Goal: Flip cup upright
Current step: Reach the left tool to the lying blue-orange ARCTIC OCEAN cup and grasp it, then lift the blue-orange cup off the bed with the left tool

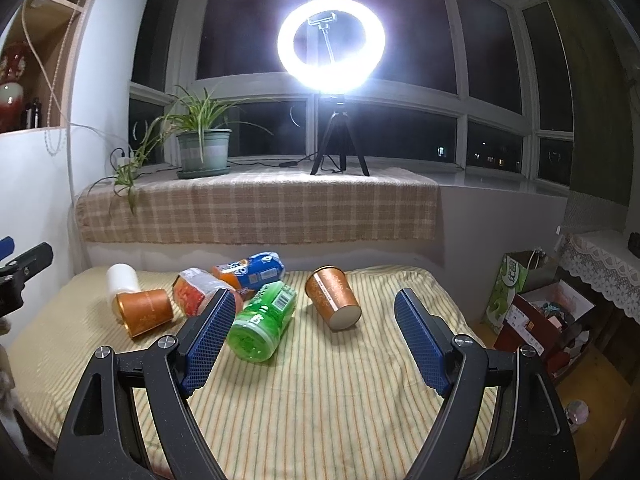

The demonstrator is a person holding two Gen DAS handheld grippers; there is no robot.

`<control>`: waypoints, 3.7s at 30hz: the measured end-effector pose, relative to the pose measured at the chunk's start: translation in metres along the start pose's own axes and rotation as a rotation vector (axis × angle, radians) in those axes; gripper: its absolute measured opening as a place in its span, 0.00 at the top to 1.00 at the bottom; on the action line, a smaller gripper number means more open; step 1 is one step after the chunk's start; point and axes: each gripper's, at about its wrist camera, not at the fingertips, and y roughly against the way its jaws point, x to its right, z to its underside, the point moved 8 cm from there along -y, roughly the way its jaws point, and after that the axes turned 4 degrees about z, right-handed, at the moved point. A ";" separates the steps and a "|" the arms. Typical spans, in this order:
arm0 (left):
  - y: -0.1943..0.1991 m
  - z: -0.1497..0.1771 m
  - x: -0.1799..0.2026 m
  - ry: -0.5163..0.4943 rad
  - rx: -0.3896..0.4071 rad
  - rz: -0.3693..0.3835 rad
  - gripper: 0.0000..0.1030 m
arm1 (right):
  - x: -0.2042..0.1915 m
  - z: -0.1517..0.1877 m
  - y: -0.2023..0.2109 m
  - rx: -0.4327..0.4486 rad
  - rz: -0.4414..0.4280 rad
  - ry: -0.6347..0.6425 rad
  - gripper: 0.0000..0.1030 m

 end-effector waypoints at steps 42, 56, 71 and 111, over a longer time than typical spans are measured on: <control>-0.289 0.010 0.140 -0.309 -0.763 0.470 0.15 | 0.058 0.052 -0.058 -0.234 0.035 -0.058 0.21; -0.337 0.042 0.153 -0.378 -0.890 0.435 0.22 | 0.071 0.066 -0.080 -0.271 0.040 -0.116 0.21; -0.343 0.049 0.156 -0.468 -0.895 0.429 0.34 | 0.080 0.073 -0.083 -0.291 0.053 -0.148 0.21; -0.153 0.010 0.156 -0.632 -0.663 0.536 0.43 | 0.059 0.059 -0.056 -0.249 0.019 -0.115 0.21</control>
